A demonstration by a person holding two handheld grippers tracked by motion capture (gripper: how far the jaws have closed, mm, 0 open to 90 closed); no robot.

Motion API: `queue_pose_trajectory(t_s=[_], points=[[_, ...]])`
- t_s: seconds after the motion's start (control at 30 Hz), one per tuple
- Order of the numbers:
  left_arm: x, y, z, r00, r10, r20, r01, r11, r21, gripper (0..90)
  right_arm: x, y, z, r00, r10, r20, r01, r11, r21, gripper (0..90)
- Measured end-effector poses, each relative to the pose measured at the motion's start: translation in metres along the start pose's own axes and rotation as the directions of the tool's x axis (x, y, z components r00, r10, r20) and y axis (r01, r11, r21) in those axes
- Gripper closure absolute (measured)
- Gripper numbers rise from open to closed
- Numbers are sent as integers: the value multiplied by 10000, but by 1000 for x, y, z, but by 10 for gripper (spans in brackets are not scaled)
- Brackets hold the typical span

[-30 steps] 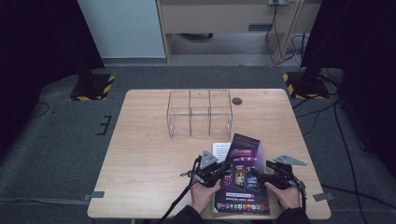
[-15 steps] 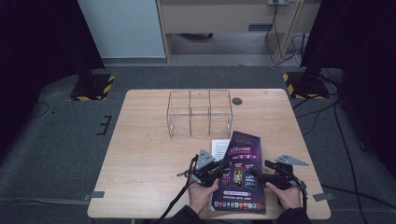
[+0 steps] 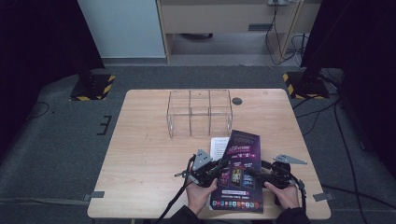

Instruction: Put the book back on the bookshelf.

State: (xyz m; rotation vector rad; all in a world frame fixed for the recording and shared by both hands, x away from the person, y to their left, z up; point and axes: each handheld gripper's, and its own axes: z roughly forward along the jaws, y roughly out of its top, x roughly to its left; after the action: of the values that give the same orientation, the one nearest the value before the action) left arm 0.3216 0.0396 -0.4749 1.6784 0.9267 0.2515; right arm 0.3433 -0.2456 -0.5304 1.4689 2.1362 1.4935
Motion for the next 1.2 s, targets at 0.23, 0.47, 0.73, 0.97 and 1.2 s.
queue_pose_trajectory(t_s=[0.23,0.47,0.73,0.97,1.2], points=[[1,-1,1,10000,-68,0,68,10000,5,848,-1,0,6,9975,329,-618,-312,9991,284,181],[1,-3,3,10000,-52,-65,52,10000,65,848,2,-1,10,9904,713,-1180,-613,9944,864,252],[5,-4,1,9998,-155,-140,156,9999,34,848,0,1,3,9850,1260,-1181,-1134,9876,1085,436],[9,-4,0,9995,-204,-255,204,9998,8,848,1,4,-2,9763,1718,-1317,-1592,9821,1006,614],[11,-4,2,9994,-176,-309,178,9998,76,848,1,6,-5,9658,1996,-1655,-1864,9782,916,728]])
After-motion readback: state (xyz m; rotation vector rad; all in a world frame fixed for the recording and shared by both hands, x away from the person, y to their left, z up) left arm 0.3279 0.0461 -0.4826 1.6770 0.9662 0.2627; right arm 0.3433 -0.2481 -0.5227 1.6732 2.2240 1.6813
